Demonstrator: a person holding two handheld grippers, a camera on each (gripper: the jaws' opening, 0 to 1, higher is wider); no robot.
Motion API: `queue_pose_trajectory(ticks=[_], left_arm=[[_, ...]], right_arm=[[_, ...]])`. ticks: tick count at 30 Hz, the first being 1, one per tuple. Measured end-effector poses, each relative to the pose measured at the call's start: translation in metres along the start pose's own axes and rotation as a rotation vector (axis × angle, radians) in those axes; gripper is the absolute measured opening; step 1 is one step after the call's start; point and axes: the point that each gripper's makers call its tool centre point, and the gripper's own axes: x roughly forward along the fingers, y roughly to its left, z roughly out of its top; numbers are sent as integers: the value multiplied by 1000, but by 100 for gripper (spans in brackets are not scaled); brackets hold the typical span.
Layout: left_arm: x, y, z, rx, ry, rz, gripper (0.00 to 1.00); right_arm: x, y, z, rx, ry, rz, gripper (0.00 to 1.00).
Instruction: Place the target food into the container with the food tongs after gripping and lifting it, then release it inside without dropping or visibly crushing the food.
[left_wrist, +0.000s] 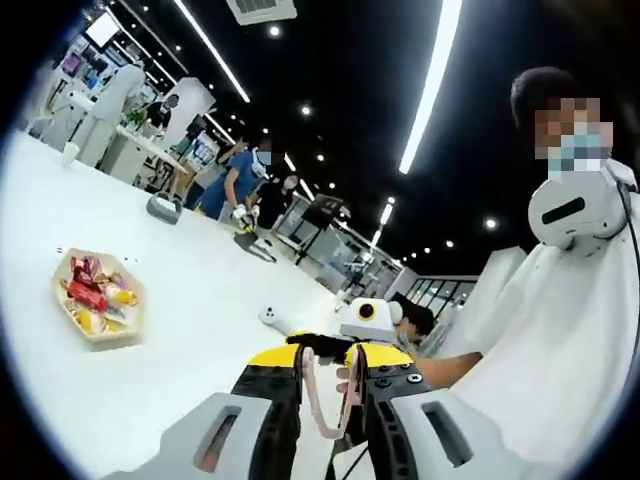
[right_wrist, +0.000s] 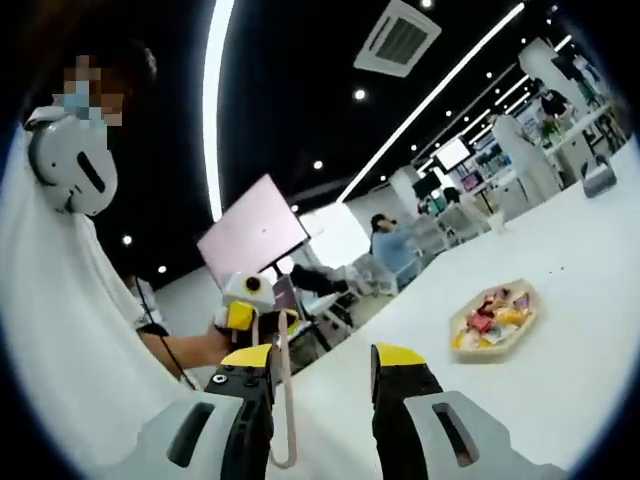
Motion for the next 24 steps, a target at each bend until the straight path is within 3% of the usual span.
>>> queue_pose_trajectory(ticks=[4, 8, 9, 12, 13, 14, 22, 24], left_arm=[[0, -1, 3, -5, -1, -3, 20], [2, -2, 1, 9, 26, 5, 20], [2, -3, 1, 11, 35, 1, 20], [4, -5, 1, 17, 42, -3, 20], [5, -2, -1, 63, 58, 20, 20], [6, -4, -2, 55, 65, 13, 20], [12, -9, -3, 49, 61, -24, 20], [16, -6, -6, 62, 64, -19, 21]], right_arm=[[3, 14, -15, 16, 40, 49, 39], [6, 30, -39, 3, 167, 112, 39], [5, 32, -51, -16, 233, 117, 36], [2, 29, -65, -36, 306, 120, 22], [2, 30, -65, 18, 301, 125, 20], [3, 29, -65, 34, 299, 121, 20], [4, 30, -78, 79, 345, 122, 28], [2, 30, -81, 76, 345, 133, 18]])
